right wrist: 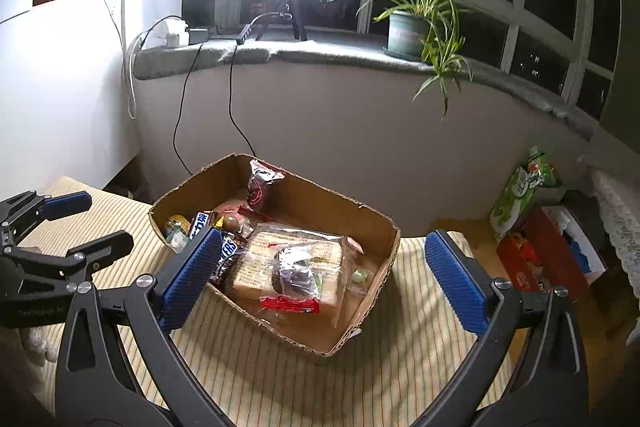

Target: Organize snacks

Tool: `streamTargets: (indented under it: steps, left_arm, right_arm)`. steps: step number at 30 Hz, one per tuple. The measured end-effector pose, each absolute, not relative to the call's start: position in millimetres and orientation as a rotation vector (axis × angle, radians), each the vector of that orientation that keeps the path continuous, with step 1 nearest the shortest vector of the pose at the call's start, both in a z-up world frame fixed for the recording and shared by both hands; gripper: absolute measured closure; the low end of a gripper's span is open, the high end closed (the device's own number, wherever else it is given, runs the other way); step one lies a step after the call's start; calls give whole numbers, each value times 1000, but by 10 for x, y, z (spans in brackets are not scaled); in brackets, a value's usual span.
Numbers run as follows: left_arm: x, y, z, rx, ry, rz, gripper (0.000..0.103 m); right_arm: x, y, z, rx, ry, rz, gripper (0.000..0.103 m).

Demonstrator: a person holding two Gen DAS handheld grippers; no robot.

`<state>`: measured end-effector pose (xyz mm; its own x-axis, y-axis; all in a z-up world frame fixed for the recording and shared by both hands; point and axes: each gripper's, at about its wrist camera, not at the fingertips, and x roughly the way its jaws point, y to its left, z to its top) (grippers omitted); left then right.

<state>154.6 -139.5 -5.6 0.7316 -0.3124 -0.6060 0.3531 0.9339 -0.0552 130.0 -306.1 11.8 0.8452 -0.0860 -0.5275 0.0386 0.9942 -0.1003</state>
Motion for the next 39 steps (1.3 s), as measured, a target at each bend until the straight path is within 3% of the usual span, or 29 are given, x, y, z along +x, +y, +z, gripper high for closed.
streamTargets:
  steps: [39]
  left_arm:
    - [1106,-1225,76,54,611,-346,22]
  right_arm:
    - [882,-2860,144,-57,552,-32,0]
